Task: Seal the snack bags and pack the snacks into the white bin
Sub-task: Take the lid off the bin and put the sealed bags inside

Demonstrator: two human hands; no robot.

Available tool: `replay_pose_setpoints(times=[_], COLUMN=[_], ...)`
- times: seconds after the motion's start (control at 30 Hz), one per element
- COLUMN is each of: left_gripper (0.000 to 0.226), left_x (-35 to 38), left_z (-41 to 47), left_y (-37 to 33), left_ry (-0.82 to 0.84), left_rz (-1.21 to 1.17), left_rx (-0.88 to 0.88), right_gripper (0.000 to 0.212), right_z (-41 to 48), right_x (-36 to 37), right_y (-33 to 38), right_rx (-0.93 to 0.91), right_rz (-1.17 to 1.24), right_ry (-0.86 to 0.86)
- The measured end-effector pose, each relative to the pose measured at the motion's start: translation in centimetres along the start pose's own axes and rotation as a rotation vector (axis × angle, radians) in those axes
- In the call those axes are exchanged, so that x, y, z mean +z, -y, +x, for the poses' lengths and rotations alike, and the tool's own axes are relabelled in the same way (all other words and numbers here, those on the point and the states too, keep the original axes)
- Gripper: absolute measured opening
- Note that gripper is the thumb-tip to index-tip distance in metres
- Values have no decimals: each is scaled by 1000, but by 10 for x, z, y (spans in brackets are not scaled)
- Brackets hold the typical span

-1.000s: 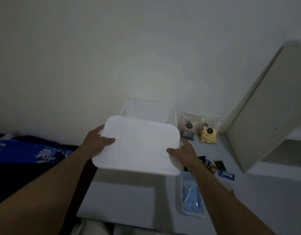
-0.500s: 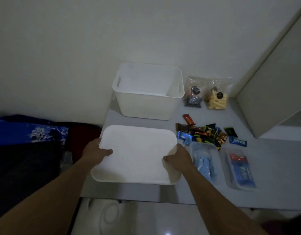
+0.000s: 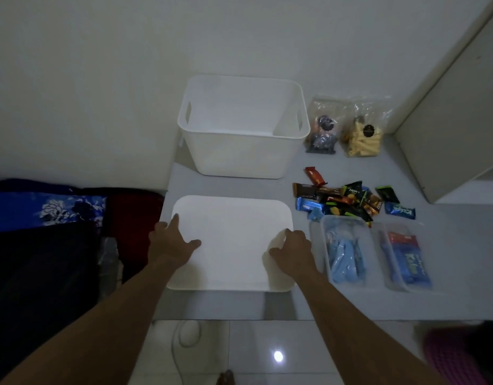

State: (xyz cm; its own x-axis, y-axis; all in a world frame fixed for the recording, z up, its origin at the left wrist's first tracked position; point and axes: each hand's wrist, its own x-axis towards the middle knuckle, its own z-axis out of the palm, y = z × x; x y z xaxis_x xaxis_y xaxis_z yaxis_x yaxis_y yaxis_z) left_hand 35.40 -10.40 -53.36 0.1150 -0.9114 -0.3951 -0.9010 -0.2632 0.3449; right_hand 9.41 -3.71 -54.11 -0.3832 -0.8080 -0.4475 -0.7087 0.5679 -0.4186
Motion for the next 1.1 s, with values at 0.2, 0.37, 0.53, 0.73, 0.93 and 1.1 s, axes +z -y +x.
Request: replay_pose_setpoints(times=[0.2,0.37,0.53,0.73,0.93,1.1], left_gripper=[92,92,87,82,68,72], left_x=[9,10,0,-27,-72,-97], left_z=[-2,-9,-20,-39,-67,-89], left_y=[3,6,-6,-52,-126,-194], left_ry=[67,85,31,44,-28,-45], left_rz=[133,161,235,161,91,92], left_rx=[87,82,149,341,579,695], right_gripper=[62,64,59,51,33,44], right_z=[-7,-13,-21,-42,-62,-73], right_x=[13,14,1,-46,-129,-195], right_y=[0,-2,3,14,17,2], right_rx=[-73,-84,-108,-160,-190,-153], right_rz=[-127,-136,-96,-120,-78,-93], right_ry=[12,36,47,5,-142,-242])
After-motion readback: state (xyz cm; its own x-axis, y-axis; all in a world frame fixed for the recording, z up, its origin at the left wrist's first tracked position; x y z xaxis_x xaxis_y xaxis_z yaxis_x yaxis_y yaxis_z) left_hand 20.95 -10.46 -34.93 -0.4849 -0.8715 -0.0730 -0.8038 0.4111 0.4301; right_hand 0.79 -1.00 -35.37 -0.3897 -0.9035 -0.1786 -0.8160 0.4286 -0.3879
